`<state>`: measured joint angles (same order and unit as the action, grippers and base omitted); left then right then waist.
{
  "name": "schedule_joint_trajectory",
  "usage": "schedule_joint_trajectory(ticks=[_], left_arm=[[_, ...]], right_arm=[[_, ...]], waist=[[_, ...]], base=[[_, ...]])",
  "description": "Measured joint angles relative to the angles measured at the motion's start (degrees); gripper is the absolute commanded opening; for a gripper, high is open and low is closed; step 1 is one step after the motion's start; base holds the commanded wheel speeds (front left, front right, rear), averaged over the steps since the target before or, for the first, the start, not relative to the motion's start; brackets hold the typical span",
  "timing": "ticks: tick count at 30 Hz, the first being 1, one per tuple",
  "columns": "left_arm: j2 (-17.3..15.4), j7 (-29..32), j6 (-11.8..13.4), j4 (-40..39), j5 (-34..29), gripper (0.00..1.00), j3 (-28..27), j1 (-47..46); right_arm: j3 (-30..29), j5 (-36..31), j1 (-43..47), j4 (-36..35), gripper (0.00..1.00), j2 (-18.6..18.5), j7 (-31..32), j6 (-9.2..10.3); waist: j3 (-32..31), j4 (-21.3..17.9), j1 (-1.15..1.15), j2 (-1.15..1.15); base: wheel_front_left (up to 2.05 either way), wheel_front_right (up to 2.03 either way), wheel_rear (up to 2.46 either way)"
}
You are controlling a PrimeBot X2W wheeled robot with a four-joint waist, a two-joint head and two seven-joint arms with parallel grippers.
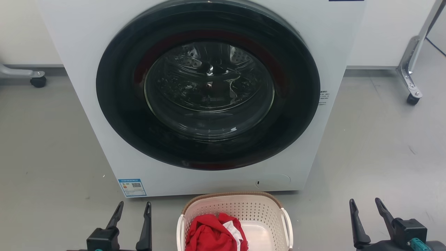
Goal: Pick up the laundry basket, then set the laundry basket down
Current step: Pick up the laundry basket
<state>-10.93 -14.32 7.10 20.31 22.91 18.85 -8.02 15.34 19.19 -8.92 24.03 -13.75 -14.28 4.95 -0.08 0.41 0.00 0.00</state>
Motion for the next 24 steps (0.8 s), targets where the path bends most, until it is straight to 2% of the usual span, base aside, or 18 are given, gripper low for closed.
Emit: schedule_joint_trajectory(ticks=[13,24], left_arm=[[0.4,0.1,0.0,-1.0,-0.4,1.00,-0.1,-0.1],[1.4,0.7,0.0,-2.2,-0.5,1.00,-0.4,-3.4]], right_arm=[[0.1,-0.2,0.0,-1.6,1.00,0.2,0.0,-0.01],[0.6,-1.2,-3.6,-3.2,1.00,0.9,0.0,-0.10]], waist=[[3.7,0.0,0.00,0.00],[11.3,0.2,0.00,0.00]], base=[[0.00,0.00,0.00],[0.00,0.00,0.00]])
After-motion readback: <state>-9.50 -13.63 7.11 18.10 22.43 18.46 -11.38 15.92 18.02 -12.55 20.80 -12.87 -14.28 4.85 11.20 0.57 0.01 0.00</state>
